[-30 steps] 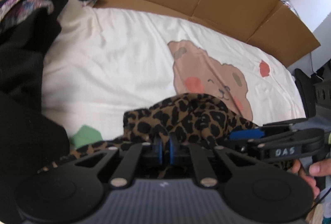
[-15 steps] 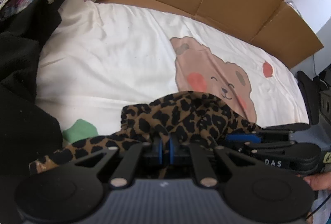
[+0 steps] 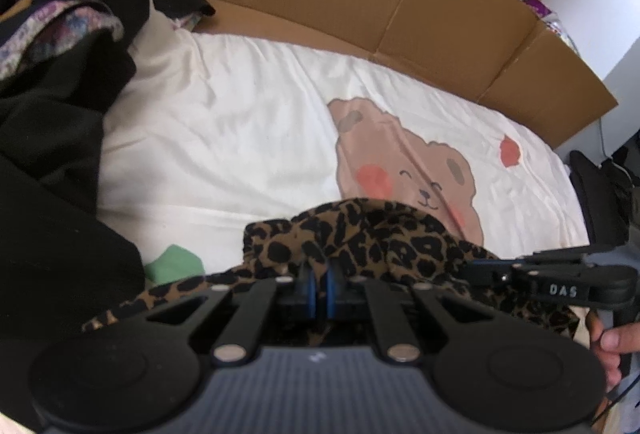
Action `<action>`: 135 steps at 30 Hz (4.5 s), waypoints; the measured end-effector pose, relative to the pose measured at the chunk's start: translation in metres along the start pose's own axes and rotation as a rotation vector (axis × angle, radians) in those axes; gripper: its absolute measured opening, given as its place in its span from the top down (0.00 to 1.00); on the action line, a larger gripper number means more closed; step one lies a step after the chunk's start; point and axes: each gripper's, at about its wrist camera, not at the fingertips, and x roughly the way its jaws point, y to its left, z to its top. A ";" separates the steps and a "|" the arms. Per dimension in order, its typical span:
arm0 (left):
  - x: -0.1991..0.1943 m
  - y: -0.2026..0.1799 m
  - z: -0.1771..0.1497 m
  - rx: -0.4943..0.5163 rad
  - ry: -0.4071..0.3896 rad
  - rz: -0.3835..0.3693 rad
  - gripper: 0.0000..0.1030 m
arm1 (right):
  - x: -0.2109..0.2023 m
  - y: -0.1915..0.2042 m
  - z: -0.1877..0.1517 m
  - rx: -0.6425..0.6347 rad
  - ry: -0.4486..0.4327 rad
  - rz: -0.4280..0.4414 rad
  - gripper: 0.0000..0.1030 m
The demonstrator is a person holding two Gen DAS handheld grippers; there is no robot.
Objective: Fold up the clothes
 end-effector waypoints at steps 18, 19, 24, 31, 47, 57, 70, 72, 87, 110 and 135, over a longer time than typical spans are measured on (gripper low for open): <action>-0.077 -0.005 -0.027 -0.023 -0.002 0.046 0.95 | -0.069 -0.022 -0.023 0.030 -0.038 -0.061 1.00; -0.083 -0.004 -0.029 -0.029 -0.005 0.050 0.95 | -0.073 -0.023 -0.025 0.031 -0.040 -0.066 1.00; -0.108 -0.007 -0.038 -0.047 -0.008 0.067 0.95 | -0.101 -0.034 -0.033 0.045 -0.053 -0.106 1.00; -0.132 -0.008 -0.053 -0.060 0.010 0.090 0.95 | -0.143 -0.058 -0.050 0.099 -0.081 -0.171 1.00; -0.163 0.012 -0.113 -0.123 0.124 0.147 0.95 | -0.195 -0.078 -0.108 0.180 -0.053 -0.249 1.00; -0.183 0.041 -0.131 -0.191 0.171 0.249 0.88 | -0.211 -0.087 -0.122 0.170 -0.030 -0.290 0.89; -0.150 0.044 -0.081 -0.158 0.096 0.228 0.64 | -0.185 -0.077 -0.077 0.101 -0.058 -0.190 0.65; -0.140 0.043 -0.077 -0.148 0.095 0.219 0.63 | -0.174 -0.076 -0.067 0.080 -0.047 -0.176 0.65; -0.071 0.049 -0.055 -0.089 0.113 0.201 0.56 | -0.071 -0.058 -0.032 -0.009 0.094 -0.078 0.63; -0.034 0.053 -0.073 -0.045 0.185 0.141 0.97 | -0.021 -0.040 -0.037 -0.116 0.172 -0.100 0.61; -0.041 0.068 -0.085 -0.079 0.204 0.180 0.73 | -0.018 -0.028 -0.046 -0.198 0.184 -0.070 0.94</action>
